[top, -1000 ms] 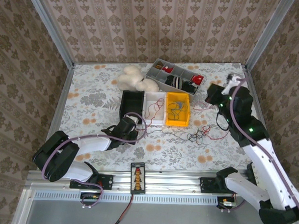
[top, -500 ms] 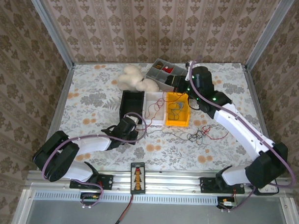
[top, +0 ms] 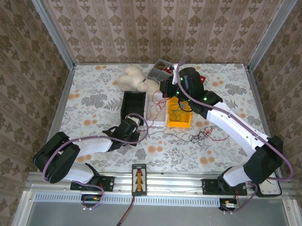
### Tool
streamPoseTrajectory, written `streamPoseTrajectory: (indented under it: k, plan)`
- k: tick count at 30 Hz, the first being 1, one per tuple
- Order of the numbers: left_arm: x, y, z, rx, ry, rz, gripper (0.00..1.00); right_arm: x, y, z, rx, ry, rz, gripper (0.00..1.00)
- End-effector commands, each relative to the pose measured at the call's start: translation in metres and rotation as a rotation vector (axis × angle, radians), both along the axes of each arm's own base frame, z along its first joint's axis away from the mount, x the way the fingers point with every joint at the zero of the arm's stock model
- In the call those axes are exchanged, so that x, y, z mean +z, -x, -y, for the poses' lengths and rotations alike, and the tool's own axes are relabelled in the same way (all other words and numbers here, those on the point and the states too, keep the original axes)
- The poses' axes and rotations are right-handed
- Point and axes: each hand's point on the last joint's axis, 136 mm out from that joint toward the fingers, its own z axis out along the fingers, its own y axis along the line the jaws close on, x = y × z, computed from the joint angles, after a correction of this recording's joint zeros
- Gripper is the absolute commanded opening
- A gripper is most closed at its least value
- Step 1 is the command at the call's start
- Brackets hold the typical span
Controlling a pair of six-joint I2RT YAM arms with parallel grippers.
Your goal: Untangle the cables
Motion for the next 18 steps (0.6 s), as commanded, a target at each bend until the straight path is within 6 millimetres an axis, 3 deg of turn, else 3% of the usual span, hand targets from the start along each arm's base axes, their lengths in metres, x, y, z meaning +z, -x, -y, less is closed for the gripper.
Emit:
streamPoseTrajectory:
  k: [1,3,4,8,14,18]
  plan:
    - [-0.013,0.009,-0.002,-0.03,-0.039,-0.048,0.0,0.0,0.018,0.005,0.008,0.024,0.001,0.0]
    - [-0.013,0.009,-0.001,-0.032,-0.036,-0.047,0.0,-0.013,0.021,0.006,0.003,0.033,-0.025,0.0]
    - [-0.012,0.008,-0.001,-0.032,-0.034,-0.046,0.0,-0.005,0.027,0.011,-0.005,0.021,-0.009,0.0]
    - [-0.012,0.008,0.0,-0.029,-0.03,-0.046,0.0,-0.019,0.027,0.019,-0.046,0.048,-0.022,0.0]
    - [-0.012,0.007,0.001,-0.028,-0.03,-0.046,0.0,-0.037,0.006,0.019,-0.092,0.121,-0.023,0.0]
    - [-0.013,0.007,0.0,-0.026,-0.036,-0.048,0.0,-0.045,-0.01,0.004,-0.058,0.157,-0.008,0.0]
